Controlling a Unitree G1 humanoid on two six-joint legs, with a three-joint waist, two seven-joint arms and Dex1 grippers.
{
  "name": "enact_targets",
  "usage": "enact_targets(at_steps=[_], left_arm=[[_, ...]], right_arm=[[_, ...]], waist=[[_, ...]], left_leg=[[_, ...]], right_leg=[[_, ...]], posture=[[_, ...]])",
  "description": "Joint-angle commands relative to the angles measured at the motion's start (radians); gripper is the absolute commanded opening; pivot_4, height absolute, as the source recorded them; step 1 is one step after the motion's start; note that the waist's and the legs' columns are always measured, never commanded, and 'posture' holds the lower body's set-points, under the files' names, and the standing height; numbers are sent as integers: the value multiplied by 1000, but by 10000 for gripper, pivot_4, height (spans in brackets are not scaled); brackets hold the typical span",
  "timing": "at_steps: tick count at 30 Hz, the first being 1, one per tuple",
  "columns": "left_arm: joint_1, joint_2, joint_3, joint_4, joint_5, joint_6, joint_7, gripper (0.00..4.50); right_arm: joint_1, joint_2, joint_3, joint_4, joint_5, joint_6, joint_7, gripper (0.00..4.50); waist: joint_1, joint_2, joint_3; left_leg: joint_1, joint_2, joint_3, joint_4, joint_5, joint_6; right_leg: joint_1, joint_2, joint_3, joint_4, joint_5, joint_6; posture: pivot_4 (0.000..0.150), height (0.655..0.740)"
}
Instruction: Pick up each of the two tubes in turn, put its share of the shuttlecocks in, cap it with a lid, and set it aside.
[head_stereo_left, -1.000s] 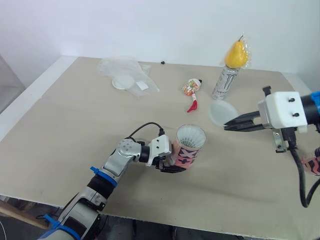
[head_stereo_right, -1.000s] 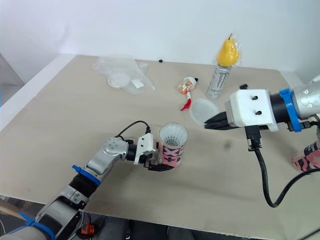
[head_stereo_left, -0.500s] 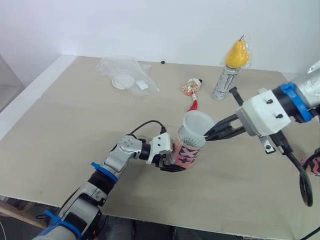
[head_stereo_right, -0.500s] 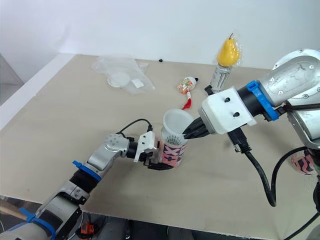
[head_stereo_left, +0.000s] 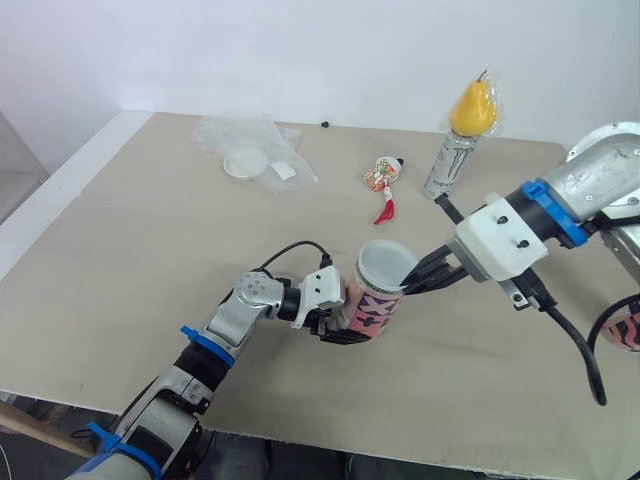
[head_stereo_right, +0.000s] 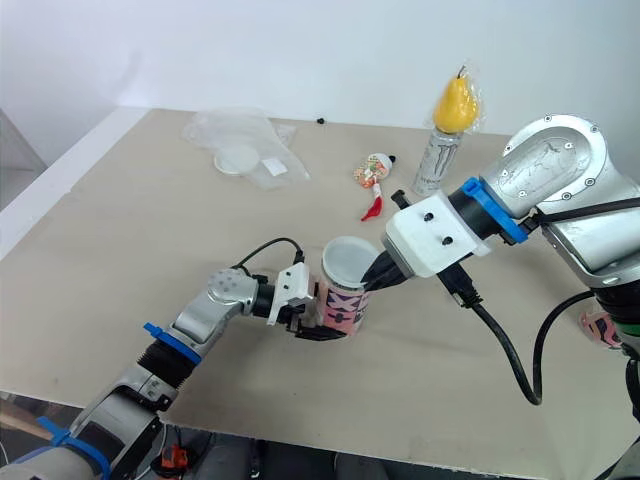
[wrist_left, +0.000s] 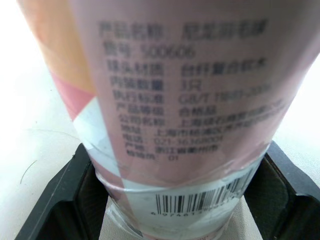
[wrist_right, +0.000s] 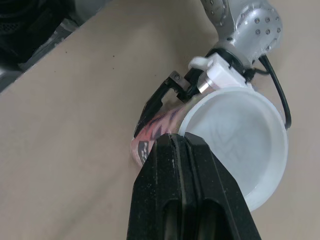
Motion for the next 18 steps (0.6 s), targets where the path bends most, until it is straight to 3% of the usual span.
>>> enact_targets(at_steps=[1,18], left_arm=[[36,28,-28,38,56,46,14,34032],[44,38,-27,29,57,50,24,34032]], right_arm=[[-35,-1,0,11,-4,-28,41,483],[-24,-17,28,-23,35,-17,41,483]], waist=[[0,0,0],[-1,0,0]], left_leg=[[0,0,0,0,0,0],[0,1,0,0,0,0]], right_leg=[[0,0,0,0,0,0],[0,1,0,0,1,-3]], posture=[[1500,7400],[1500,7400]])
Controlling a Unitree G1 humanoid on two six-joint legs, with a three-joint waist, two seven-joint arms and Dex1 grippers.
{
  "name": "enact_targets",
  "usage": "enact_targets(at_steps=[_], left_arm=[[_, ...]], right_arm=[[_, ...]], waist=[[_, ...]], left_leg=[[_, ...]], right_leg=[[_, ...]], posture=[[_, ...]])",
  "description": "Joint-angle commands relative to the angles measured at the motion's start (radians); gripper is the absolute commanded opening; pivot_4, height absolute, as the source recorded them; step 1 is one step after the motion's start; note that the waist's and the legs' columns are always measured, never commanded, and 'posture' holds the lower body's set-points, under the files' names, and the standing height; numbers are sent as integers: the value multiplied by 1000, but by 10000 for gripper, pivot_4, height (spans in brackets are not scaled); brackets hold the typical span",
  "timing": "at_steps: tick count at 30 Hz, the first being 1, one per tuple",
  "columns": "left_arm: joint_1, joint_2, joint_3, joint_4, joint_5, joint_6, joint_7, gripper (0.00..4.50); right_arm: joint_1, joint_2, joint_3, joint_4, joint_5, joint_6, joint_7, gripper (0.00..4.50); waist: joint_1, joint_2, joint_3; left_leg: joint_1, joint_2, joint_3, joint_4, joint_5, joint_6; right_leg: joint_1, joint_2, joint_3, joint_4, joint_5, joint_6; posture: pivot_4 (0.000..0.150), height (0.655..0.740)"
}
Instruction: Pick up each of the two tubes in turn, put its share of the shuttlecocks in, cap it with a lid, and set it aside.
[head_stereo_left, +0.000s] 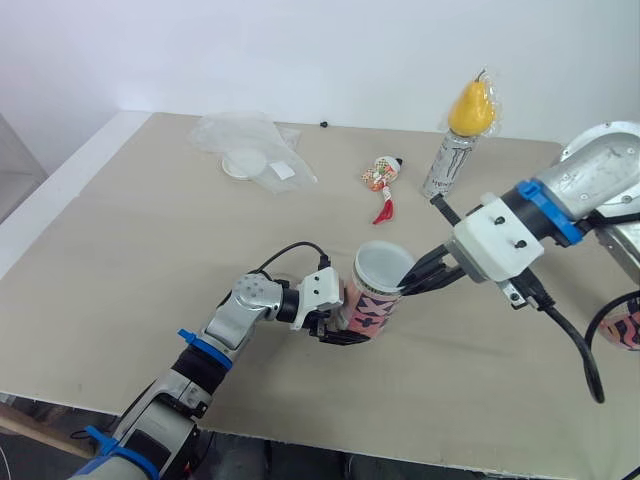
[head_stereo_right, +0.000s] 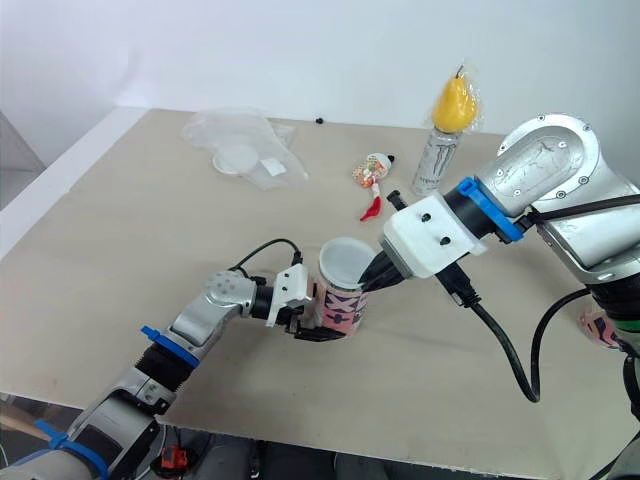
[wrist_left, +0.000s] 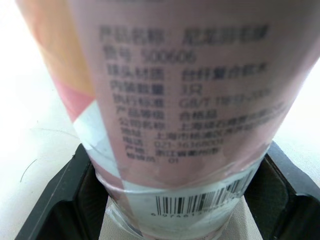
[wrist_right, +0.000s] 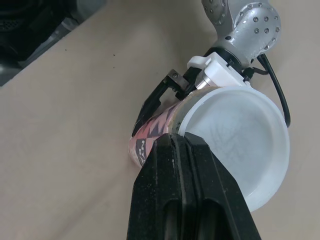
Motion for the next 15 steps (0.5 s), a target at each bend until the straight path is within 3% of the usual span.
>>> enact_targets(at_steps=[1,13,14,15], left_arm=[[27,31,-27,54,57,44,10,34032],[29,30,-30,55,57,43,7,34032],[30,30,-30,55,57,44,7,34032],[30,30,-31,54,57,44,7,34032]], right_arm=[[-4,-22,-7,-23,22,4,41,483],[9,-28,20,-9,5,-17,41,483],[8,-30,23,-9,7,-11,41,7109],[8,-32,25,-9,9,-5,41,10140]], waist=[[0,0,0],[0,0,0],[0,0,0],[0,0,0]], left_leg=[[0,0,0,0,0,0],[0,0,0,0,0,0],[0,0,0,0,0,0],[0,0,0,0,0,0]], right_leg=[[0,0,0,0,0,0],[0,0,0,0,0,0],[0,0,0,0,0,0],[0,0,0,0,0,0]], posture=[[1500,7400],[1500,7400],[1500,7400],[1500,7400]])
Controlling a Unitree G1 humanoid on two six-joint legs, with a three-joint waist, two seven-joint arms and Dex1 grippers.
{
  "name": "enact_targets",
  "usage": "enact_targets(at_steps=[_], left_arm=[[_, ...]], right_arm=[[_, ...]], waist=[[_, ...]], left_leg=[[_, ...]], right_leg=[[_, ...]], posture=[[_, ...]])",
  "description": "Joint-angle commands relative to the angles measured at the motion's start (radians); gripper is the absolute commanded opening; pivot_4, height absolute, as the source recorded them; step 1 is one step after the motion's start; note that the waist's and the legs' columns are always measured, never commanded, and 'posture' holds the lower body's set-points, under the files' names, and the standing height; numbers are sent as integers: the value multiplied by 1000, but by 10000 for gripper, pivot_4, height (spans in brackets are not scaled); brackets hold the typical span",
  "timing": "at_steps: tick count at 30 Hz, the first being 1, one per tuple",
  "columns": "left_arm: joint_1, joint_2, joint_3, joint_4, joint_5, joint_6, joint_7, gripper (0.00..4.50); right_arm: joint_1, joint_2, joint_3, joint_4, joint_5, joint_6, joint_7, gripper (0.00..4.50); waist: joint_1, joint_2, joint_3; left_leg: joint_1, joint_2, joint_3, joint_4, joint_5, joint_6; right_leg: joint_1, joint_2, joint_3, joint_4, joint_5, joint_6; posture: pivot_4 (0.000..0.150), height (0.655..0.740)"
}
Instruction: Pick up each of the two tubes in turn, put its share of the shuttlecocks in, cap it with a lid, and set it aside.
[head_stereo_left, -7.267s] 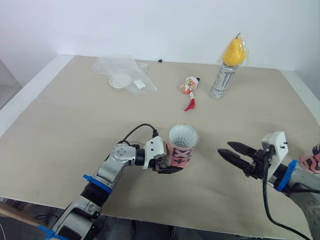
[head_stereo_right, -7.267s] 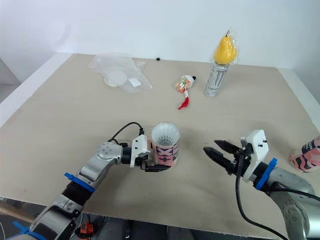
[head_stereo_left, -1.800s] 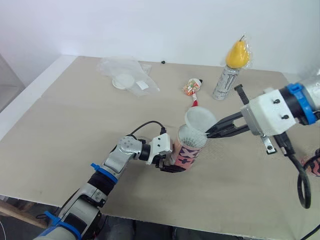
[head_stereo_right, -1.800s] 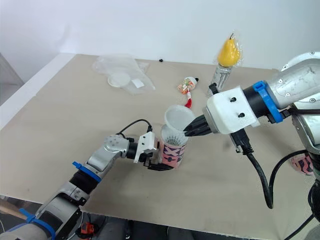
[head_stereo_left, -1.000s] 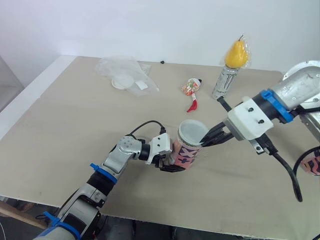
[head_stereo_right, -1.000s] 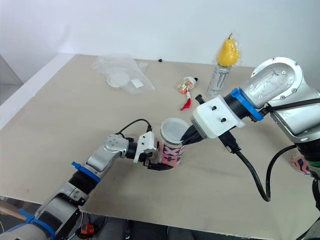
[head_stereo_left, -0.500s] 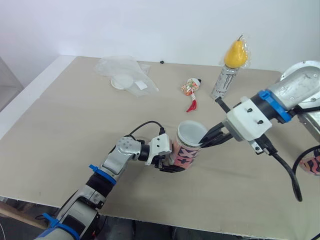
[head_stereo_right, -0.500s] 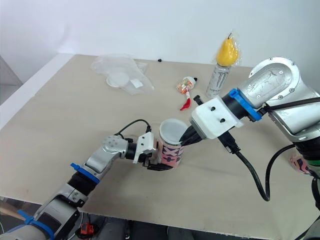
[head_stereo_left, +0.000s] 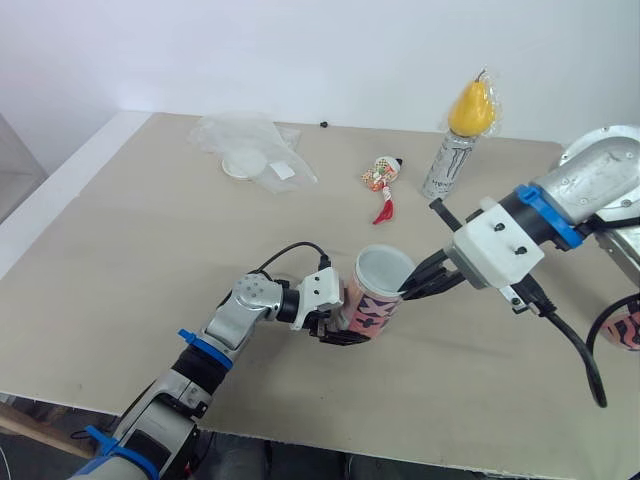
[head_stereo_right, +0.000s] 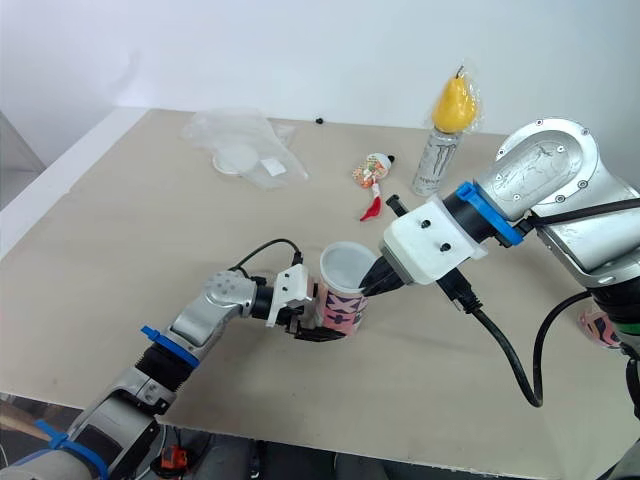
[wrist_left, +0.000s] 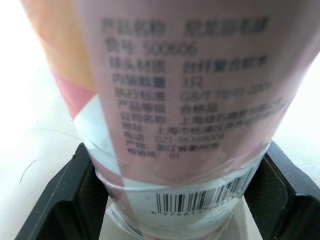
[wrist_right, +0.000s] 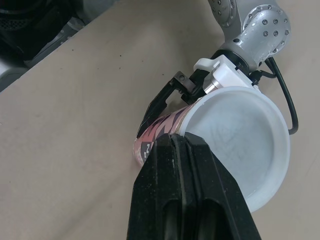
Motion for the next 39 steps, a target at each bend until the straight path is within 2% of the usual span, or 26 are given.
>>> enact_targets(at_steps=[1,4,5,6,13,20,24,27,28,29,39], left_arm=[[32,30,-30,52,57,46,6,34032],[32,32,-31,50,56,48,4,34032],[32,33,-31,50,57,48,4,34032],[31,33,-30,53,57,48,3,34032],[28,37,-29,56,57,47,-1,34032],[25,37,-31,62,57,43,-4,34032],[23,36,-32,61,57,43,-5,34032],[24,36,-32,60,57,43,-5,34032],[24,36,-32,61,57,42,-5,34032],[24,36,-33,62,58,42,-4,34032],[32,37,-33,50,58,45,2,34032]], right_arm=[[0,-17,8,-3,9,5,41,14556],[12,-6,-21,-2,26,23,41,26849],[17,-4,-33,-5,39,41,41,26849],[22,0,-53,-11,67,81,41,32352],[61,41,-245,-2,205,351,-10,32352],[120,151,-406,7,282,580,-207,32352],[163,197,-410,-27,233,631,-305,20974],[194,203,-405,-50,212,651,-327,6233],[200,206,-403,-53,204,655,-330,2145],[207,206,-398,-55,192,653,-329,274],[216,252,-340,-44,84,653,-322,274]], waist=[[0,0,0],[0,1,0],[0,1,0],[-1,0,0],[0,0,0],[0,0,0],[0,0,0],[0,0,0],[0,0,0],[0,0,0],[-2,0,0]], left_leg=[[0,0,0,0,0,0],[0,0,0,0,0,0],[0,0,0,0,0,0],[0,0,0,0,0,0],[0,0,0,0,0,0],[0,1,0,0,0,0],[-1,0,0,0,0,0],[-1,0,0,0,0,0],[-1,0,0,0,0,0],[-1,0,0,0,0,0],[-1,1,0,0,0,0]], right_leg=[[0,0,0,0,0,0],[0,0,0,0,0,0],[0,0,0,0,0,0],[1,0,0,0,0,0],[2,0,0,1,2,-1],[2,1,0,1,1,-1],[2,1,0,1,3,3],[2,1,0,1,3,3],[2,1,0,1,3,3],[2,1,0,1,3,4],[2,1,0,1,2,5]], posture=[[1500,7400],[1500,7400],[1500,7400],[1500,7400],[1500,7400],[1500,7400],[1500,7400],[1500,7400],[1500,7400],[1500,7400],[1500,7400]])
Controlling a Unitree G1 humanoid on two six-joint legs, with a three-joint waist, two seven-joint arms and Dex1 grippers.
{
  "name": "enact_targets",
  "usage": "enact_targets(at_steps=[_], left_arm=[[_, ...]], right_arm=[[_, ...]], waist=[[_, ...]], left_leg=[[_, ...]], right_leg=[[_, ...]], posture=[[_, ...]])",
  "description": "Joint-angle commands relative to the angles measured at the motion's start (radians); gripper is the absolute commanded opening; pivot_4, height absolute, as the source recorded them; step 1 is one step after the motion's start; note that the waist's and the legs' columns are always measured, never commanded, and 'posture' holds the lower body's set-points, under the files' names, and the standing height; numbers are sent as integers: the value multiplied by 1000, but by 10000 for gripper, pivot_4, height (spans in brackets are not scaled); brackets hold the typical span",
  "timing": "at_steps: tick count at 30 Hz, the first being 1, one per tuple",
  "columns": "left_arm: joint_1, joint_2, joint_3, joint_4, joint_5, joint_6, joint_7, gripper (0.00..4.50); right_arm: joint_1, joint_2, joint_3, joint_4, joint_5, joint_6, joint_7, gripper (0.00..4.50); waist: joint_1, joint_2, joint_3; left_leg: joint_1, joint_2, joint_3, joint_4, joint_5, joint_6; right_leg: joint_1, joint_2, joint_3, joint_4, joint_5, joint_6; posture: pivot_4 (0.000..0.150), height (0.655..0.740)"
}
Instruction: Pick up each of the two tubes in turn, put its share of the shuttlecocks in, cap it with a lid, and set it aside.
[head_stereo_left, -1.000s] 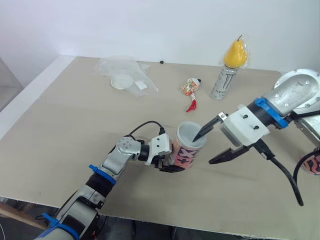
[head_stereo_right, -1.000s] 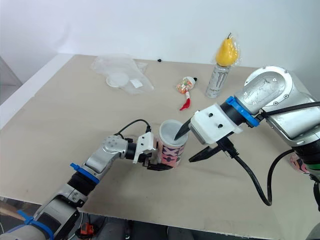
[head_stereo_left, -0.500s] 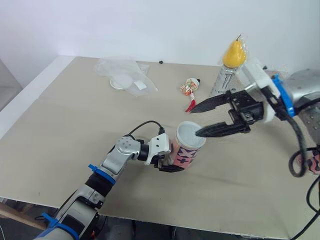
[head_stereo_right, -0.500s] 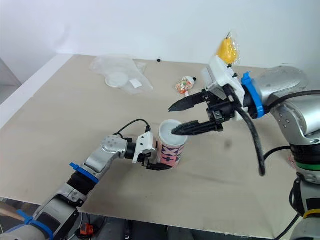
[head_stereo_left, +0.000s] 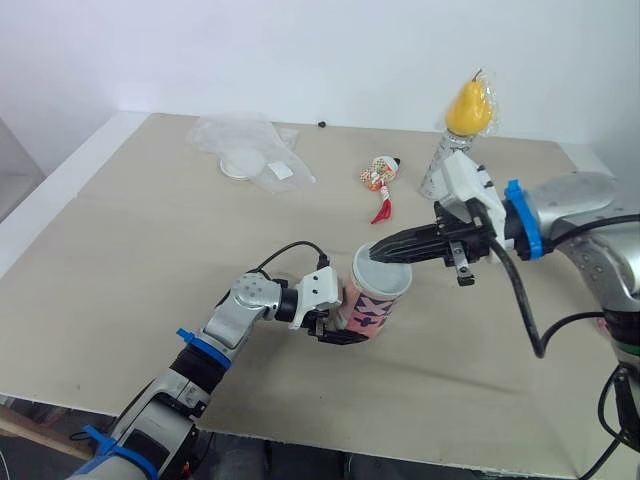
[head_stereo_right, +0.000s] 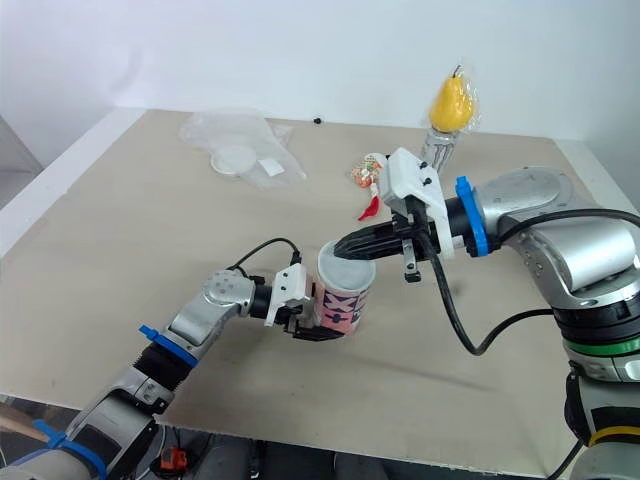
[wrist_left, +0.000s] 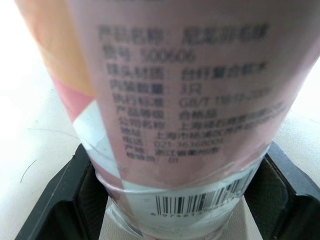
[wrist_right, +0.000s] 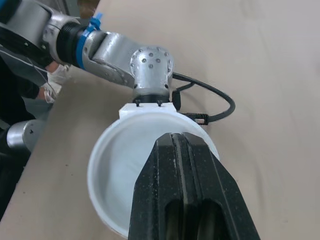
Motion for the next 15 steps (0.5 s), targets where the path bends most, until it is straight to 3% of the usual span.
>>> enact_targets(at_steps=[1,15], left_arm=[[34,29,-34,52,59,44,5,34032],[41,29,-35,50,58,45,9,34032]], right_arm=[[-10,5,3,-10,-38,-10,10,274],[-14,7,96,-14,-187,-103,101,274]], waist=[[0,0,0],[-2,0,-1]], left_leg=[[0,0,0,0,0,0],[1,0,0,0,0,0]], right_leg=[[0,0,0,0,0,0],[-2,0,0,0,0,0]], posture=[[1500,7400],[1500,7400]])
